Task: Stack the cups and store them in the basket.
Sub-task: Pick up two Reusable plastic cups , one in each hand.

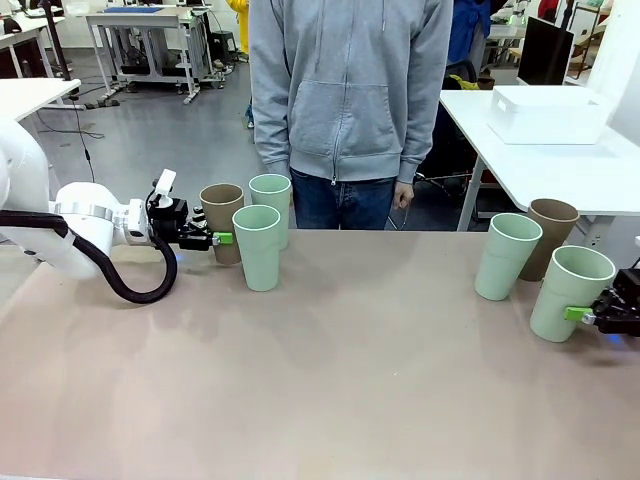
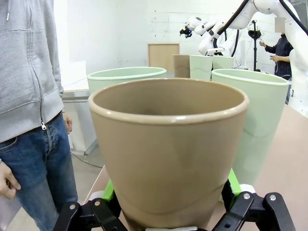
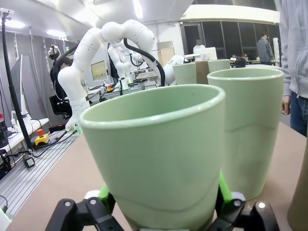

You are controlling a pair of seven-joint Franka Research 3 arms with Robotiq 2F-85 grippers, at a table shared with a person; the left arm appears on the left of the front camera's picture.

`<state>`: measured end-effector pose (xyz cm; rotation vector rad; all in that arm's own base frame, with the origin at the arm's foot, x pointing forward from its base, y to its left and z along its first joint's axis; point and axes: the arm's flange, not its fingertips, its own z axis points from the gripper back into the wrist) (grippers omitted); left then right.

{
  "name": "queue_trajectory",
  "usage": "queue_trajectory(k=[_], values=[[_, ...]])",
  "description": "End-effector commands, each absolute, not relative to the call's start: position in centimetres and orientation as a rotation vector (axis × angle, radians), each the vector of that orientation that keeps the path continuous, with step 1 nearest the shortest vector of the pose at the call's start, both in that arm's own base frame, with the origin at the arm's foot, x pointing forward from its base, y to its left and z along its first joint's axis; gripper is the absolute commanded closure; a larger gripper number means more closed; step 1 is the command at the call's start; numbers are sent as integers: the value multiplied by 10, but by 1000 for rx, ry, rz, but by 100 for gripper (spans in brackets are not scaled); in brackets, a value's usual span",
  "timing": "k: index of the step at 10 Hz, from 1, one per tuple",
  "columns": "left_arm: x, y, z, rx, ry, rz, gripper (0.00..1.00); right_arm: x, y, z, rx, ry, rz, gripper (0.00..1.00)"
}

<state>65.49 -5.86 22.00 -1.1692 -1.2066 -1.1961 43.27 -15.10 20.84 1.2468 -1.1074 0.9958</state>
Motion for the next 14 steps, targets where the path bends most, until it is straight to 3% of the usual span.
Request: queue_trajectory(k=[1,2,3,4,5,6,7,8,14], values=[[656,-65,222,-1180,-1222,-1159,0,433,-141,215,1219,-1116,961,0],[656,-65,221,-1182,-1223,-1159,0,433,-142,214,1212,-1128,972,0],[655,-65,222,-1177,-1219,-1155,18,433,-143,215,1209,-1124,965,20],[654,-63,222,-1170,-1223,-1147,19,432,-145,216,1209,-1123,967,20],[652,-62,223,-1166,-1233,-1144,37,432,-148,217,1208,-1125,965,40],[650,-61,223,-1165,-1239,-1141,25,431,-151,218,1212,-1127,965,25],[648,-61,224,-1156,-1248,-1156,56,430,-153,218,1210,-1131,964,60],[644,-61,225,-1206,-1232,-1166,44,429,-155,219,1238,-1090,993,45],[654,-59,218,-1171,-1213,-1174,44,432,-155,210,1229,-1116,991,45]])
